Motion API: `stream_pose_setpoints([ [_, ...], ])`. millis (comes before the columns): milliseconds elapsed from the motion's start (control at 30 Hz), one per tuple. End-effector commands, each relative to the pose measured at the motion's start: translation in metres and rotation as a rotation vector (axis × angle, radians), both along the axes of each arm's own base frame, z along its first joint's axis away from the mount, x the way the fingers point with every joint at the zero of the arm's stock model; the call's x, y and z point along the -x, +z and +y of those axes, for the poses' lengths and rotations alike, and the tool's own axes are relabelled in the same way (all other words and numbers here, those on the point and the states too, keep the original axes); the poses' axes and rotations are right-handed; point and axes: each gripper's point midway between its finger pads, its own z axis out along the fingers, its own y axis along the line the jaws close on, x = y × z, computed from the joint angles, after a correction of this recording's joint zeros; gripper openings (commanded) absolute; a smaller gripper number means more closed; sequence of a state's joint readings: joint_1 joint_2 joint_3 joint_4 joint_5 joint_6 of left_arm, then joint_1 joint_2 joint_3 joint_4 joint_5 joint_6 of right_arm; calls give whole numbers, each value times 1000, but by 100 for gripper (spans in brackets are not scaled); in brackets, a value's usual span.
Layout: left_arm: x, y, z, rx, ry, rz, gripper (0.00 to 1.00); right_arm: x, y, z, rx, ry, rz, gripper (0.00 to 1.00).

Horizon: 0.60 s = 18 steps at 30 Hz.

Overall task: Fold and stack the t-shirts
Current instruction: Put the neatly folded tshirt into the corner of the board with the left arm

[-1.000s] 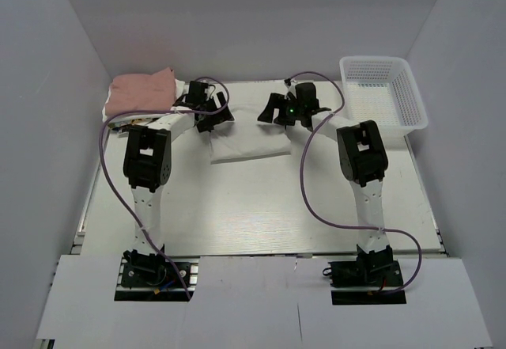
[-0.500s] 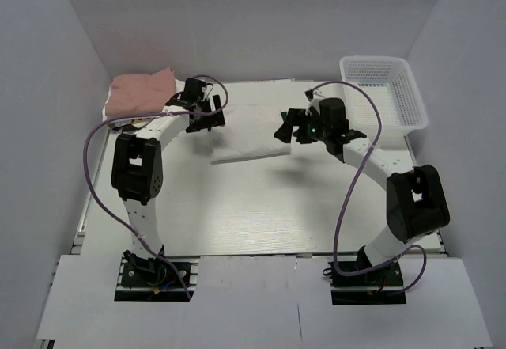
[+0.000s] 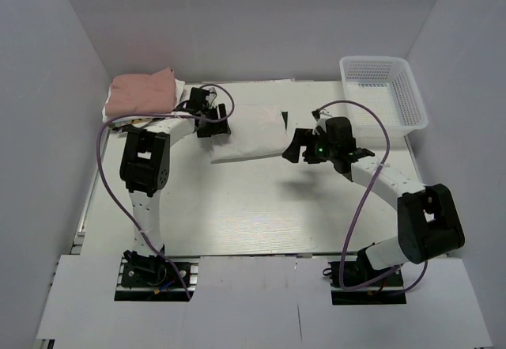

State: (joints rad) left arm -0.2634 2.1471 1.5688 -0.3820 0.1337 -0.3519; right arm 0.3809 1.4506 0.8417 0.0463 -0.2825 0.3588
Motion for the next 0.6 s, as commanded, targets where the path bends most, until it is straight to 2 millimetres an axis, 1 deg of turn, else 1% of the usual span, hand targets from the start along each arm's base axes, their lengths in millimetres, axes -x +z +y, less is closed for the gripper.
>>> stream_pose_setpoints([
  [0, 24, -18, -16, 82, -69, 21, 78, 1, 3, -10, 23, -25, -38, 90],
  [33, 22, -20, -17, 86, -69, 5, 65, 3, 4, -10, 21, -26, -42, 90],
  [67, 21, -15, -17, 89, -70, -5, 60, 3, 5, -10, 16, -28, -47, 90],
  [100, 20, -15, -16, 82, -64, -7, 53, 5, 5, -10, 11, -30, -52, 90],
  [133, 20, -19, -15, 72, -72, 5, 39, 7, 4, -12, 7, -34, -52, 90],
  [200, 11, -18, -9, 25, -58, -12, 25, 9, 3, -14, 12, -42, -52, 90],
  [233, 13, -24, -9, -5, -71, -1, 17, 11, 1, -16, 15, -49, -47, 90],
  [267, 10, -21, -6, -20, -60, -6, 0, 13, 2, -17, 15, -53, -54, 90],
  [333, -1, -15, 3, -85, -45, -31, 0, 13, -4, -26, 43, -88, -56, 90],
  [367, -6, -9, 13, -137, -20, -39, 0, 14, -3, -30, 57, -109, -72, 90],
  [433, -13, -1, 24, -210, -17, -59, 0, 16, -3, -37, 69, -125, -85, 90],
  [467, -19, 16, 35, -268, 14, -88, 0, 16, -3, -42, 89, -144, -105, 90],
  [500, -22, 25, 42, -310, 8, -110, 0, 15, -1, -46, 98, -163, -117, 90],
  [533, -25, 34, 48, -342, 19, -129, 0, 20, -12, -52, 126, -176, -104, 90],
  [567, -27, 44, 58, -391, 43, -147, 0, 17, -7, -60, 152, -209, -137, 90],
])
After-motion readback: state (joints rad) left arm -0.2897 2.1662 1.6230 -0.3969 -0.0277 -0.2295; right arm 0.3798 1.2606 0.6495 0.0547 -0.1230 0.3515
